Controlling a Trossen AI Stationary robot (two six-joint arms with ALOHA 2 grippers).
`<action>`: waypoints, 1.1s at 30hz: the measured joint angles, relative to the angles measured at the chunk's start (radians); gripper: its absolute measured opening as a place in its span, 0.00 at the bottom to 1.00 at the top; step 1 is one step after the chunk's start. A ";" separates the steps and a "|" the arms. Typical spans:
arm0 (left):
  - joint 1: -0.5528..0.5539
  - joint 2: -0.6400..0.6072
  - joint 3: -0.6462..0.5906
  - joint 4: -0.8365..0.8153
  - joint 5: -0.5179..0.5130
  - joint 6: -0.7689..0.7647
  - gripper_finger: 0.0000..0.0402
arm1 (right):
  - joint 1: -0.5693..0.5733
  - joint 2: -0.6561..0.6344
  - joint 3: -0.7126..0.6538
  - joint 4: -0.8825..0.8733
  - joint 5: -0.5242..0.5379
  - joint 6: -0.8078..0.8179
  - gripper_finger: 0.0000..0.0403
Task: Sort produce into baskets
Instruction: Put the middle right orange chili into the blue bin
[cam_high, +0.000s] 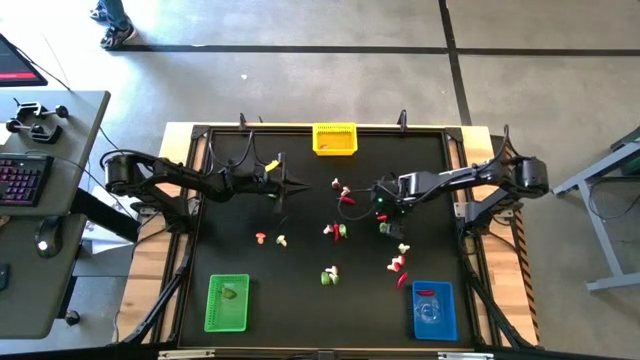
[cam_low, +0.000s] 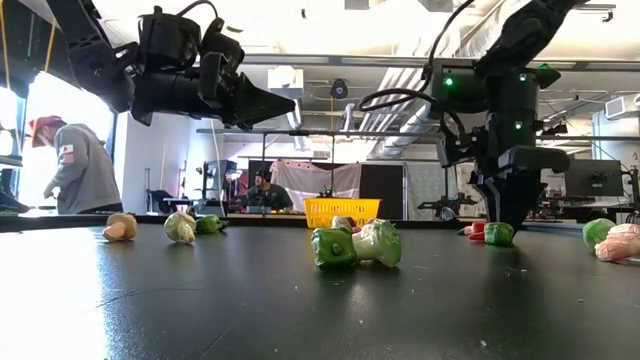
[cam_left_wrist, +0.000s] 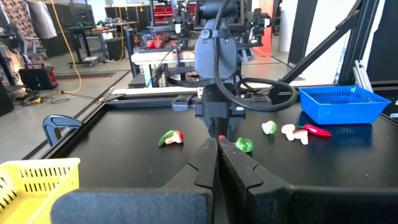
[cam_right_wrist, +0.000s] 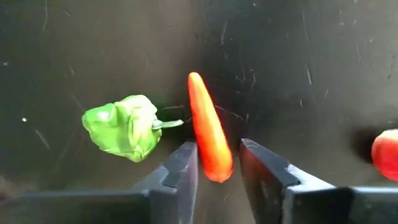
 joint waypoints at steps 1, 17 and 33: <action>0.000 0.000 0.000 0.000 0.000 0.000 0.00 | 0.000 -0.001 0.012 -0.029 -0.015 0.013 0.23; 0.000 0.000 0.000 -0.006 0.000 -0.002 0.00 | 0.313 -0.121 0.348 -0.520 -0.113 0.474 0.04; 0.000 0.000 0.000 -0.005 0.000 -0.001 0.00 | 0.956 -0.088 0.352 -0.404 -0.094 1.493 0.04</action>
